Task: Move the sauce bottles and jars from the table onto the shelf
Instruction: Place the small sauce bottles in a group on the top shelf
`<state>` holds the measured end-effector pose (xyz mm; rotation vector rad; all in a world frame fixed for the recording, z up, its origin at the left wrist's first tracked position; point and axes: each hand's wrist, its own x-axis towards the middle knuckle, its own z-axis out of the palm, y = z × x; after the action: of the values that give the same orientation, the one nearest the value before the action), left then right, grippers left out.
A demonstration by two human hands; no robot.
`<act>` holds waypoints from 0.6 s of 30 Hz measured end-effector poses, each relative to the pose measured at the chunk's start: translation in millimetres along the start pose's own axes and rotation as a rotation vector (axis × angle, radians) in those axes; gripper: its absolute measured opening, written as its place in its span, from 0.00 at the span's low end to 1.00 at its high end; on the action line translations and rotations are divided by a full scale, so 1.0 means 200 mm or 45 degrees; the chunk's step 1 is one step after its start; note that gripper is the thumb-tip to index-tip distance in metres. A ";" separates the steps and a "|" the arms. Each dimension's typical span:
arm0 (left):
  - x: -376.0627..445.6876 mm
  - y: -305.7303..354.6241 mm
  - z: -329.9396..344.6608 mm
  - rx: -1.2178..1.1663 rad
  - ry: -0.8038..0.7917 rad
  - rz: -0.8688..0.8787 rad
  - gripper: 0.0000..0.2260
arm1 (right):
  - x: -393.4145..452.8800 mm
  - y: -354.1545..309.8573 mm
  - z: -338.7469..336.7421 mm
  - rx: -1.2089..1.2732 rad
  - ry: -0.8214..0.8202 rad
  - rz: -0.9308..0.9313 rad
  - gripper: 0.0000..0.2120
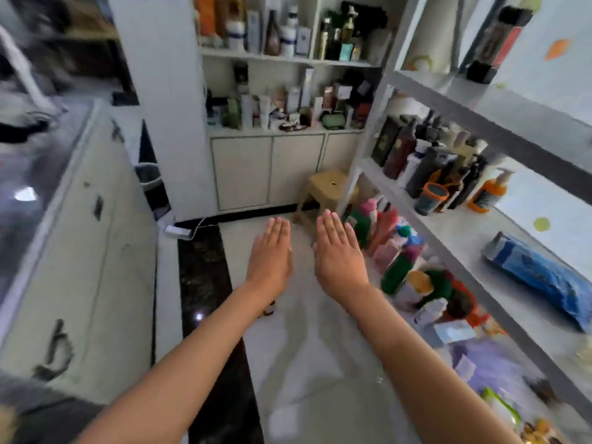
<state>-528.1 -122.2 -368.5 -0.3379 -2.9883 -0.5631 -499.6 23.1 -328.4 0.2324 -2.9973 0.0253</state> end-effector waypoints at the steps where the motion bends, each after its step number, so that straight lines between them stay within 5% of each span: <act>1: -0.07 -0.12 -0.04 -0.002 0.013 -0.070 0.28 | 0.02 -0.14 0.02 0.011 -0.002 -0.059 0.28; 9: -0.80 -0.98 -0.41 -0.063 0.264 -0.453 0.26 | 0.02 -1.36 0.15 0.271 -0.115 -0.502 0.26; 18: -1.47 -1.49 -0.63 -0.185 0.565 -0.703 0.25 | -0.23 -2.24 0.23 0.400 -0.192 -0.958 0.25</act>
<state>-306.1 -497.2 -391.6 0.5538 -2.5840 -0.7758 -391.8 -413.4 -377.6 1.4164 -2.8184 0.4105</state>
